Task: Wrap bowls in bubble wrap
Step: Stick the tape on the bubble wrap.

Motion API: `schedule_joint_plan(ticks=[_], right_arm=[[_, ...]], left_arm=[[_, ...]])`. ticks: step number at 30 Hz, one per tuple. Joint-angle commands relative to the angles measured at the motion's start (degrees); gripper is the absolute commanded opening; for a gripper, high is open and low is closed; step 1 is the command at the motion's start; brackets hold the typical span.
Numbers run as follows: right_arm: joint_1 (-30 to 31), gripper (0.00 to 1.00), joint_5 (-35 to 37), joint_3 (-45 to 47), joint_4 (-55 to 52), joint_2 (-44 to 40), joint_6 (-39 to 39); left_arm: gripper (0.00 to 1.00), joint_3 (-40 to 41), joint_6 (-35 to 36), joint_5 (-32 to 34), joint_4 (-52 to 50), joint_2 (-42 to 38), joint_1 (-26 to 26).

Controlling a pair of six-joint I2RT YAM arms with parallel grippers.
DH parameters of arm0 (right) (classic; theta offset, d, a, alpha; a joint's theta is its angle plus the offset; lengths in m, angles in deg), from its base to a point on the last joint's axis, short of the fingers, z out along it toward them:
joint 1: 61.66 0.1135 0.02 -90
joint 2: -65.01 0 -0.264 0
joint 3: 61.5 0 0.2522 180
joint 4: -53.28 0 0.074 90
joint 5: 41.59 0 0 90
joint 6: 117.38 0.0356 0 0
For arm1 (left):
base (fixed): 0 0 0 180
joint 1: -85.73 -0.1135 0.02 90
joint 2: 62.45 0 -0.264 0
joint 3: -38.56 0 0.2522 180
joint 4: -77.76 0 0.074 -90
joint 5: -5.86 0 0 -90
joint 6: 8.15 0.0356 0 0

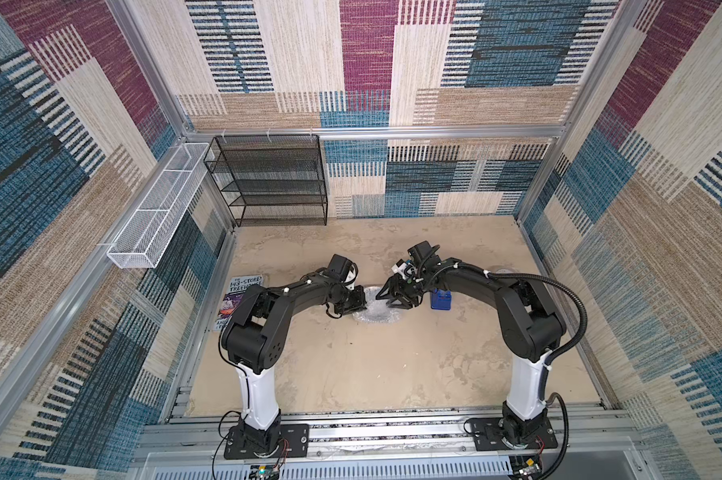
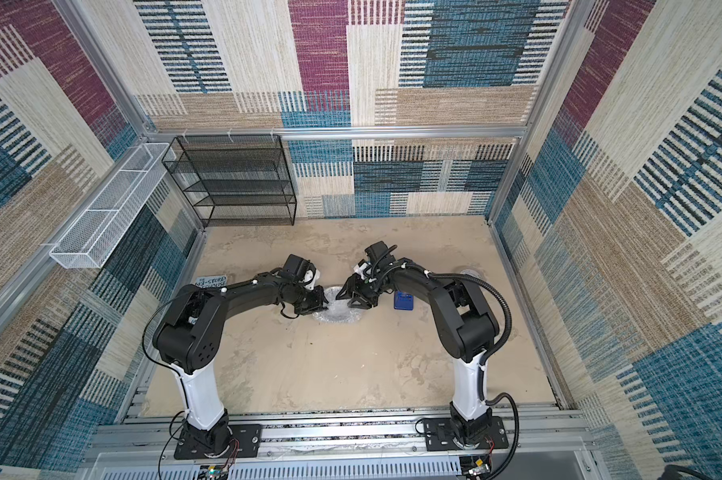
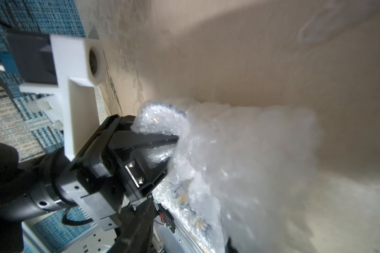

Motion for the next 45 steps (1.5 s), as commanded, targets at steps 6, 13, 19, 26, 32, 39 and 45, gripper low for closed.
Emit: schedule_joint_plan(ticks=[6,13,19,26,32,39,45], right_arm=[[0.00,0.54,5.68,0.60,-5.10,-2.77,-1.73],[0.63,0.52,4.84,1.03,-2.18,-4.70,-1.83],[2.16,0.37,0.82,-1.95,-2.17,-3.50,-2.59],[4.49,0.00,-2.03,-5.45,-1.08,-1.36,-1.72],[4.76,0.00,-2.42,-4.36,0.70,-1.04,0.37],[4.85,0.00,-3.38,4.72,6.73,-2.23,4.48],[4.30,0.00,-0.89,5.46,3.82,-1.78,3.73]], left_arm=[[0.00,-0.41,1.65,0.20,-1.20,0.39,-0.12],[0.00,-0.67,1.65,-0.07,-1.17,1.06,-0.06],[0.00,-0.78,1.65,-0.14,-1.19,1.19,0.07],[0.00,-0.87,1.84,0.10,-1.51,1.01,0.08],[0.00,-1.01,1.91,-0.01,-1.51,1.19,0.01],[0.00,-1.08,2.00,0.15,-1.68,1.20,0.08],[0.00,-0.90,2.00,0.36,-1.73,0.94,0.06]])
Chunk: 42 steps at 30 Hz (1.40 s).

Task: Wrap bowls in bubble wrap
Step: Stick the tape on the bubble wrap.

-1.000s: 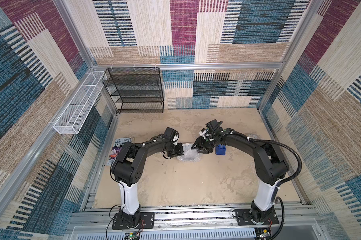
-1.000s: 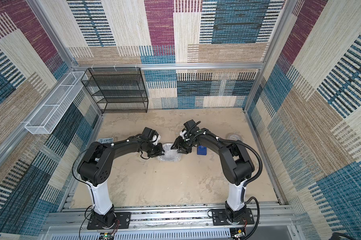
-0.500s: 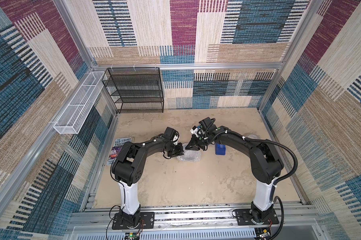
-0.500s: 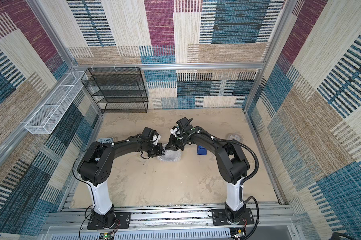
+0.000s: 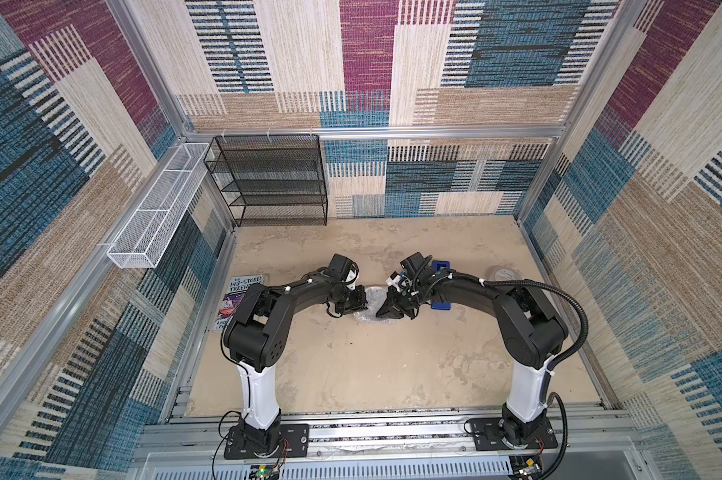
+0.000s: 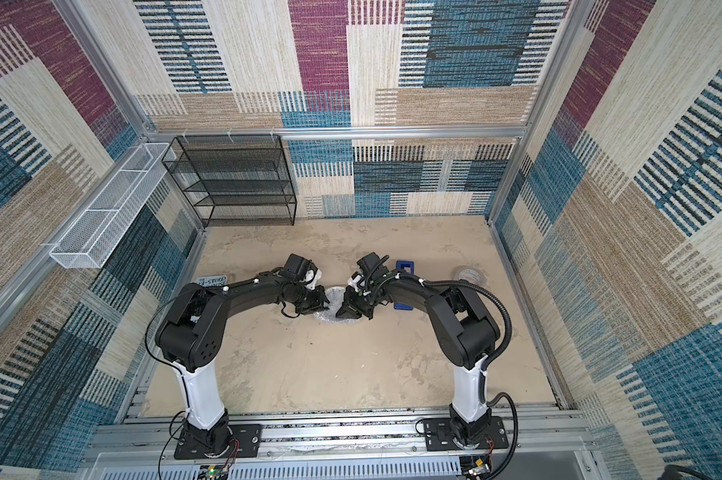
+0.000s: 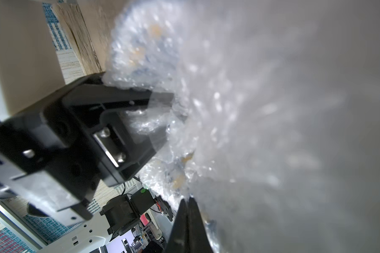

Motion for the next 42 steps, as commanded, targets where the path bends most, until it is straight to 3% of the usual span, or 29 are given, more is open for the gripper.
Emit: schedule_joint_plan(ticks=[1,13,21,33,42], right_arm=[[-0.37,0.00,2.13,-2.36,-1.85,0.66,-0.33],[-4.24,0.00,5.42,-10.71,-14.80,7.53,-6.22],[-4.26,0.00,12.58,-17.24,-23.64,14.04,-8.62],[-3.65,0.40,16.66,-24.14,-30.26,10.42,-8.60],[-3.14,0.43,19.83,-28.19,-36.70,10.13,-12.87]], left_arm=[[0.00,0.06,0.93,1.64,-1.29,-0.19,0.01],[0.00,0.30,1.10,1.74,-1.41,-0.65,0.03],[0.00,0.25,1.64,3.48,-2.20,-1.93,-0.03],[0.00,0.18,1.72,4.01,-2.25,-1.38,0.01],[0.00,0.07,1.46,3.83,-1.99,-1.29,-0.01]])
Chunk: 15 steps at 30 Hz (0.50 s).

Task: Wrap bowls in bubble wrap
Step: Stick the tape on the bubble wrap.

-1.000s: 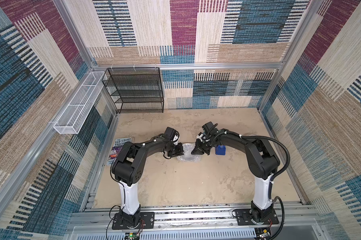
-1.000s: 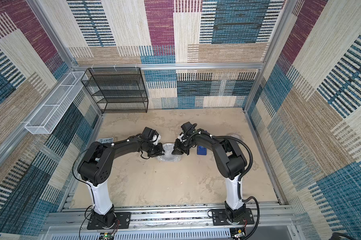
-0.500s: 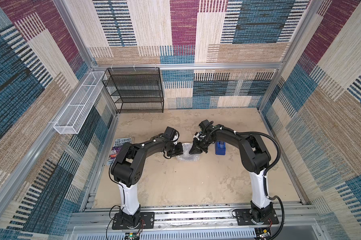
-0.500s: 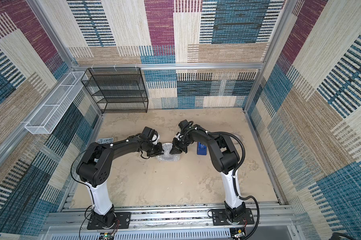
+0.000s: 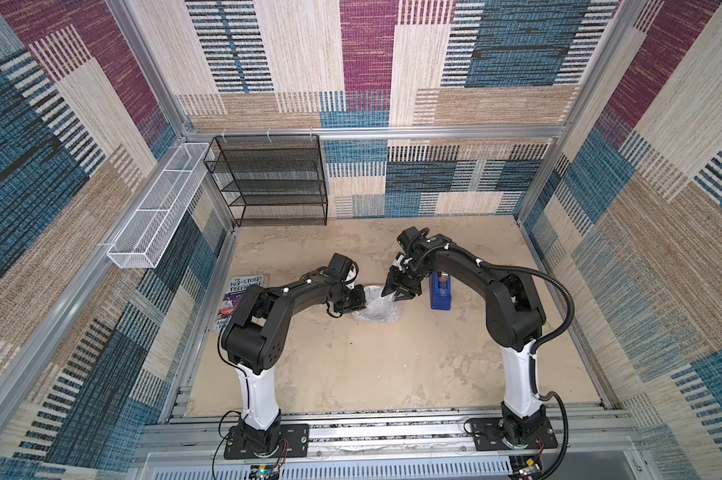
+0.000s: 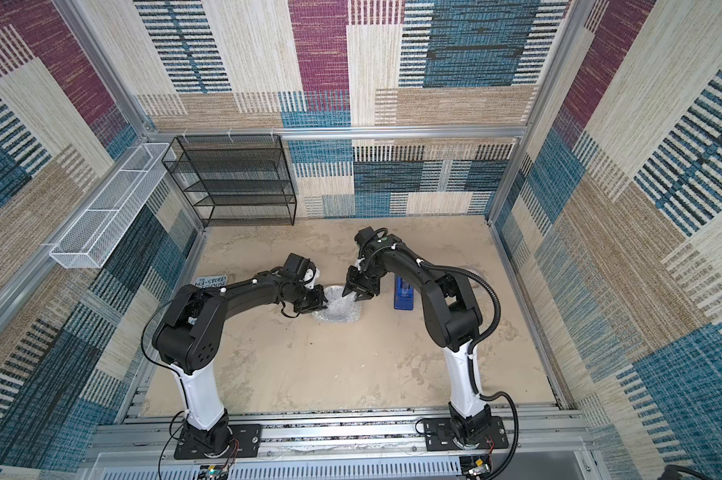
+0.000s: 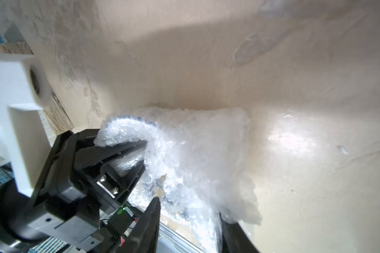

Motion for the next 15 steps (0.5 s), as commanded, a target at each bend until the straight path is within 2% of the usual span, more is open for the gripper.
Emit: schedule_joint_plan(ticks=[1,7,15], right_arm=[[0.29,0.42,4.83,-0.24,-3.45,-0.17,-1.95],[1.26,0.34,2.96,-3.39,-3.44,1.37,-2.25],[1.72,0.35,3.67,-3.54,-3.88,-2.23,-1.12]], left_arm=[[0.00,-0.13,1.39,0.95,-1.19,-0.04,-0.08],[0.00,-0.29,1.73,1.47,-1.56,-0.35,-0.08],[0.00,-0.76,1.74,1.89,-2.10,-0.13,-0.11]])
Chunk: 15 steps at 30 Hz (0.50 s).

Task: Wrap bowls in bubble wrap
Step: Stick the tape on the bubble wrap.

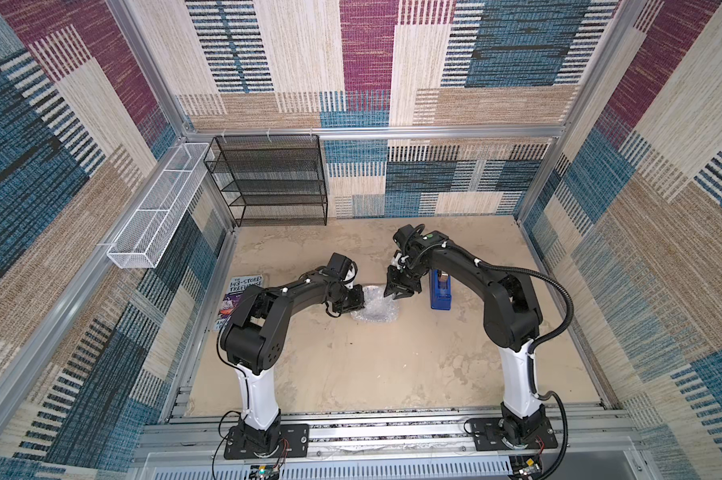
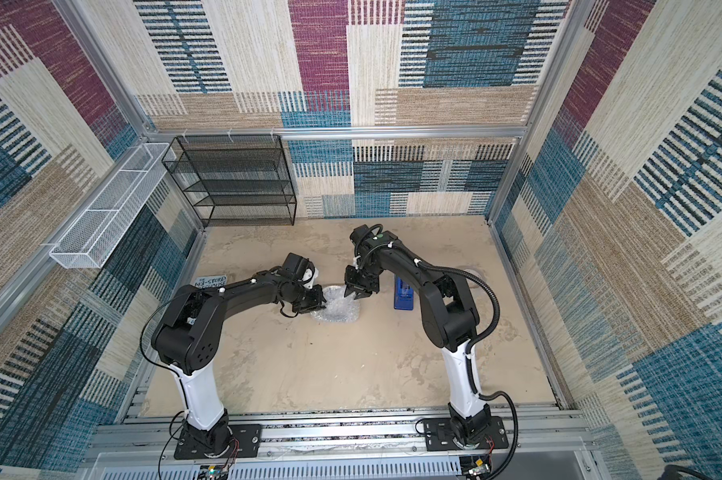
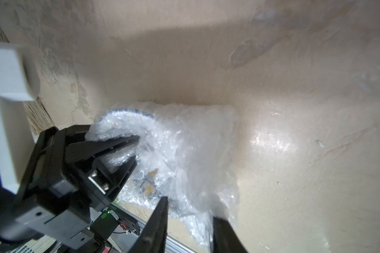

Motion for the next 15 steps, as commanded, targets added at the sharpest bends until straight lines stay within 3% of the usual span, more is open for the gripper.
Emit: schedule_joint_plan(ticks=[1,15], right_arm=[[0.06,0.35,0.91,0.46,-0.24,-2.48,0.55],[0.49,0.30,1.85,-1.36,-0.13,-6.20,0.95]], left_arm=[[0.00,-0.43,1.37,1.47,-0.99,0.09,-0.05],[0.00,-0.74,1.40,1.66,-1.25,0.88,0.03]])
